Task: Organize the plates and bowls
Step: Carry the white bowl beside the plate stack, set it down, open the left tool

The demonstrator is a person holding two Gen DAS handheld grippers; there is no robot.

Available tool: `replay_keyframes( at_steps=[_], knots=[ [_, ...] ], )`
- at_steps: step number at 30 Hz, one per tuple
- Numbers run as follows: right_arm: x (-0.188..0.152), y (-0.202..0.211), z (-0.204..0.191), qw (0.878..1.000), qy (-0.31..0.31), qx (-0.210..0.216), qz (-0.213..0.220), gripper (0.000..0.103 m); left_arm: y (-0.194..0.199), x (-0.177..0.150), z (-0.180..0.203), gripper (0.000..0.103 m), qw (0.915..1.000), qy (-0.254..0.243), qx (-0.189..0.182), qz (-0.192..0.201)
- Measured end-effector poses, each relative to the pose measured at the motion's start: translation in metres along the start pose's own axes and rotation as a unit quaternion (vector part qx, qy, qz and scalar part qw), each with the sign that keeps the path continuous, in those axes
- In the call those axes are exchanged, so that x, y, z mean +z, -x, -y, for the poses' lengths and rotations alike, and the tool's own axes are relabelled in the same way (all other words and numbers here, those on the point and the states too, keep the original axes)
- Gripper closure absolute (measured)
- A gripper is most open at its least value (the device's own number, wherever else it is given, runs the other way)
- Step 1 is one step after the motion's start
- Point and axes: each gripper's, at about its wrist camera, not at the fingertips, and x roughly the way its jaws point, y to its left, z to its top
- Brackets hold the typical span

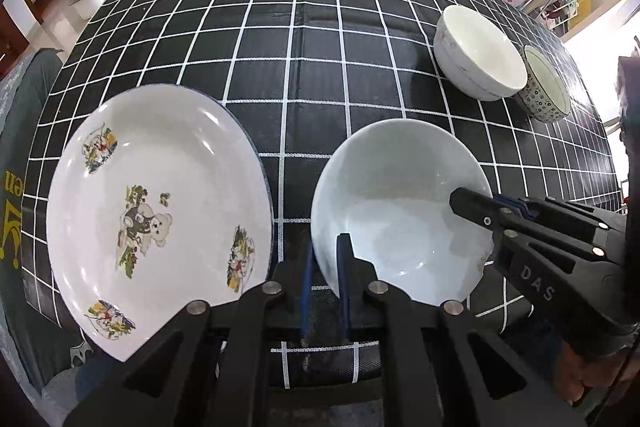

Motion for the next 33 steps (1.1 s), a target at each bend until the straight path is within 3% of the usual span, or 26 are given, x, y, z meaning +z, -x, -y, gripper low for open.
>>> replay_keyframes(
  at_steps=[7,16,28,30,33],
  knots=[
    [0.000,0.000,0.003,1.000,-0.008,0.004,-0.007,0.093,-0.001,-0.001,0.000,0.093,1.0000,0.000,-0.003,0.004],
    [-0.011,0.029,0.009,0.999,-0.027,-0.006,0.031,0.087,0.025,-0.005,-0.003,0.093,0.9993,-0.008,-0.001,0.037],
    [-0.013,0.102,0.005,0.986,-0.065,-0.060,0.138,0.087,0.066,0.003,0.008,0.090,0.9978,-0.031,-0.012,0.058],
    [-0.013,0.112,-0.001,0.981,-0.056,-0.104,0.157,0.084,0.073,0.008,0.012,0.090,0.9972,-0.038,-0.010,0.064],
    [-0.010,0.125,-0.003,0.976,-0.053,-0.116,0.179,0.070,0.080,0.015,0.020,0.086,0.9964,-0.050,-0.007,0.068]
  ],
)
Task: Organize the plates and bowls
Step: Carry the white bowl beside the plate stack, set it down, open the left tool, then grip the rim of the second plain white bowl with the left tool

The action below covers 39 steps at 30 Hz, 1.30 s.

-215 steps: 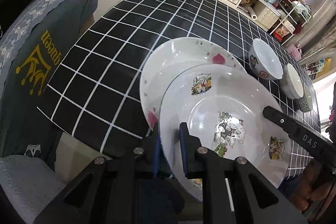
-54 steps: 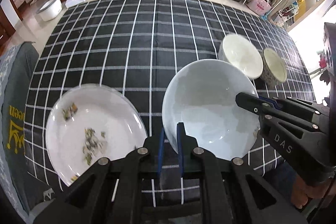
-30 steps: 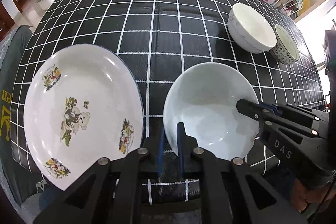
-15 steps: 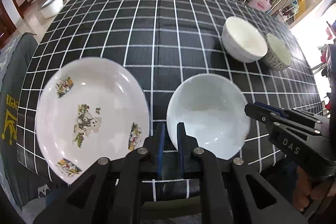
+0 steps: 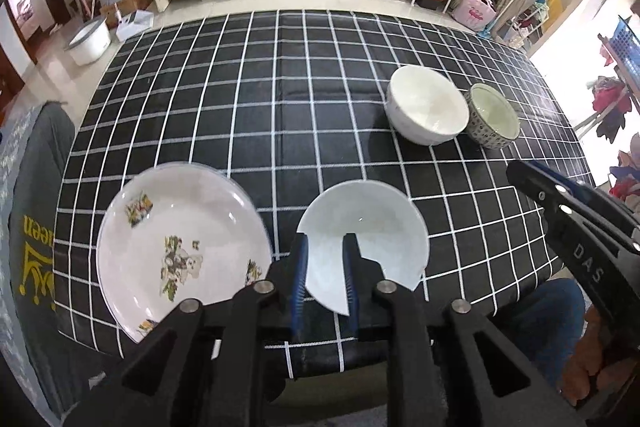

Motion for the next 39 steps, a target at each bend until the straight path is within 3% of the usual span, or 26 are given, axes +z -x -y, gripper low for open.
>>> replay_keyframes(
  at_steps=[2,5,10,14,17,26,32,39],
  knots=[
    [0.007,0.002,0.002,1.000,-0.002,-0.006,0.008,0.061,0.001,0.005,0.005,0.087,1.0000,-0.008,0.002,0.000],
    [0.018,0.001,0.008,1.000,-0.011,-0.017,0.013,0.060,0.003,0.015,0.014,0.086,0.9999,-0.013,0.001,0.000],
    [0.026,-0.001,0.016,0.999,-0.014,-0.044,0.013,0.053,0.004,0.034,0.025,0.076,0.9999,-0.014,-0.010,0.002],
    [0.030,-0.009,0.032,0.999,-0.029,-0.028,0.007,0.045,0.001,0.048,0.037,0.069,0.9996,-0.026,-0.006,0.003],
    [0.034,-0.015,0.039,0.999,-0.023,-0.041,0.000,0.042,-0.003,0.058,0.047,0.065,0.9994,-0.034,-0.003,0.003],
    [0.056,-0.024,0.056,0.999,-0.027,-0.034,-0.005,0.039,-0.016,0.091,0.073,0.051,0.9983,-0.055,-0.012,-0.009],
    [0.073,-0.046,0.059,0.999,0.020,-0.020,-0.023,0.039,-0.027,0.115,0.086,0.050,0.9971,-0.072,0.023,-0.002],
    [0.090,-0.078,0.072,0.997,0.040,0.010,-0.071,0.039,-0.059,0.135,0.083,0.050,0.9977,-0.055,0.014,-0.038]
  ],
)
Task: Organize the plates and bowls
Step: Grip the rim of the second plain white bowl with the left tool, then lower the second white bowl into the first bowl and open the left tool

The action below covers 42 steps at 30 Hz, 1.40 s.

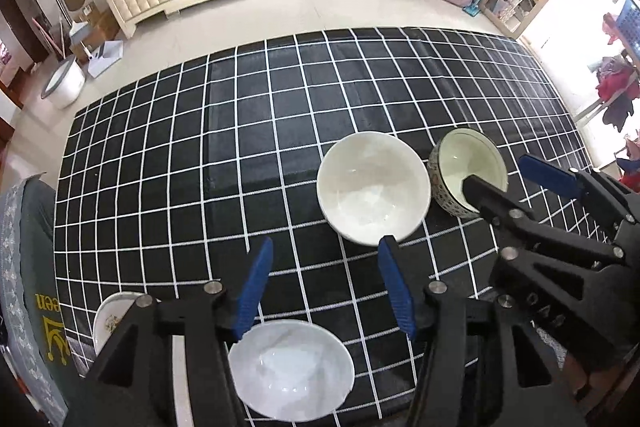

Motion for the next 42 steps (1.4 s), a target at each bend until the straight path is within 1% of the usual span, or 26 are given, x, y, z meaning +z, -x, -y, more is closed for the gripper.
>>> replay_keyframes(
  at_steps=[4,7,11,14,15,16,17,18,19,20,21,22,24,26,28,30,32,33,35,36,42],
  knots=[
    [0.010,-0.020,0.004,0.999,-0.004,0.023,-0.029,0.039,-0.018,0.015,-0.006,0.050,0.9998,0.008,-0.008,-0.019],
    [0.016,-0.032,0.003,0.999,-0.002,0.032,-0.042,0.039,-0.032,0.023,-0.008,0.050,0.9994,0.005,-0.002,-0.035],
    [0.025,-0.051,0.003,0.996,-0.006,0.060,-0.065,0.039,-0.048,0.033,-0.010,0.050,0.9986,-0.002,0.004,-0.052],
    [0.030,-0.064,0.004,0.995,-0.001,0.058,-0.078,0.039,-0.062,0.041,-0.013,0.050,0.9981,-0.001,-0.003,-0.061],
    [0.031,-0.068,0.004,0.995,0.000,0.061,-0.081,0.040,-0.066,0.042,-0.014,0.051,0.9979,0.000,-0.005,-0.065],
    [0.033,-0.071,0.005,0.994,0.000,0.064,-0.085,0.046,-0.070,0.044,-0.015,0.051,0.9976,0.002,-0.007,-0.069],
    [0.034,-0.075,0.005,0.993,0.000,0.068,-0.092,0.052,-0.075,0.045,-0.016,0.054,0.9972,0.003,-0.010,-0.074],
    [0.035,-0.080,0.006,0.993,0.000,0.069,-0.098,0.056,-0.079,0.046,-0.016,0.057,0.9967,0.002,-0.013,-0.080],
    [0.035,-0.083,0.006,0.992,0.002,0.068,-0.102,0.061,-0.085,0.047,-0.015,0.058,0.9963,0.001,-0.014,-0.085],
    [0.036,-0.085,0.007,0.992,0.006,0.066,-0.106,0.064,-0.089,0.048,-0.015,0.060,0.9960,0.001,-0.015,-0.088],
    [0.036,-0.088,0.007,0.992,0.010,0.070,-0.106,0.066,-0.092,0.049,-0.016,0.064,0.9958,0.000,-0.016,-0.090],
    [0.036,-0.090,0.009,0.991,0.010,0.076,-0.108,0.071,-0.096,0.048,-0.015,0.067,0.9955,-0.001,-0.019,-0.093],
    [0.035,-0.097,0.012,0.989,0.003,0.087,-0.121,0.074,-0.103,0.047,-0.015,0.072,0.9947,-0.002,-0.028,-0.099],
    [0.035,-0.100,0.014,0.988,0.005,0.083,-0.128,0.080,-0.110,0.045,-0.012,0.078,0.9934,-0.002,-0.029,-0.111],
    [0.032,-0.102,0.014,0.988,0.011,0.078,-0.130,0.082,-0.116,0.044,-0.012,0.081,0.9930,-0.003,-0.029,-0.114],
    [0.029,-0.106,0.013,0.988,0.013,0.074,-0.136,0.086,-0.120,0.042,-0.011,0.085,0.9926,-0.005,-0.029,-0.118],
    [0.025,-0.108,0.013,0.987,0.016,0.076,-0.139,0.094,-0.124,0.040,-0.012,0.088,0.9922,-0.005,-0.028,-0.121],
    [0.024,-0.108,0.013,0.988,0.019,0.074,-0.136,0.094,-0.126,0.038,-0.012,0.091,0.9922,-0.005,-0.028,-0.122],
    [0.022,-0.107,0.013,0.989,0.022,0.068,-0.132,0.095,-0.127,0.034,-0.013,0.093,0.9928,-0.009,-0.027,-0.117],
    [0.022,-0.106,0.015,0.989,0.020,0.067,-0.130,0.095,-0.129,0.031,-0.008,0.094,0.9933,-0.015,-0.021,-0.113],
    [0.019,-0.106,0.014,0.991,0.029,0.046,-0.122,0.095,-0.129,0.024,-0.004,0.094,0.9940,-0.024,-0.015,-0.105]
  ],
)
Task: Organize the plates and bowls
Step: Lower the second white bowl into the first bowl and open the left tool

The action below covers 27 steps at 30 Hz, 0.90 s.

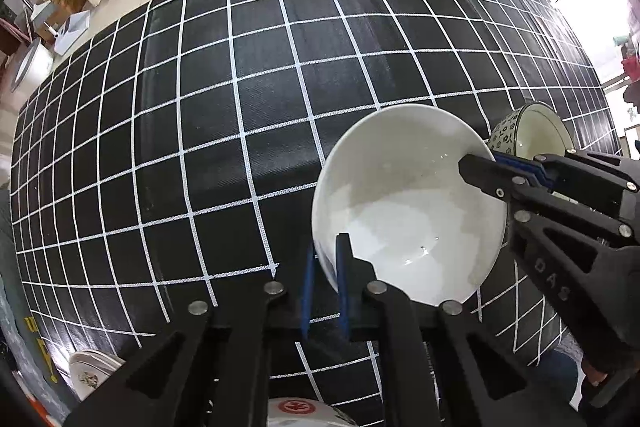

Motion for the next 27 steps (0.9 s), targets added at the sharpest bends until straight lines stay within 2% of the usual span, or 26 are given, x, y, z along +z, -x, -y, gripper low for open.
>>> replay_keyframes(
  at_steps=[6,13,27],
  knots=[
    [-0.010,0.005,0.000,1.000,-0.024,0.010,0.015,0.095,0.009,-0.003,0.013,0.095,0.9998,-0.005,0.019,0.007],
    [-0.019,0.037,-0.014,0.999,-0.023,0.017,0.040,0.095,0.033,-0.011,0.010,0.096,0.9996,0.009,0.014,0.021],
    [-0.047,0.117,-0.051,0.996,-0.013,0.040,0.081,0.095,0.137,-0.074,-0.004,0.096,0.9950,0.034,0.013,0.093]
  ],
)
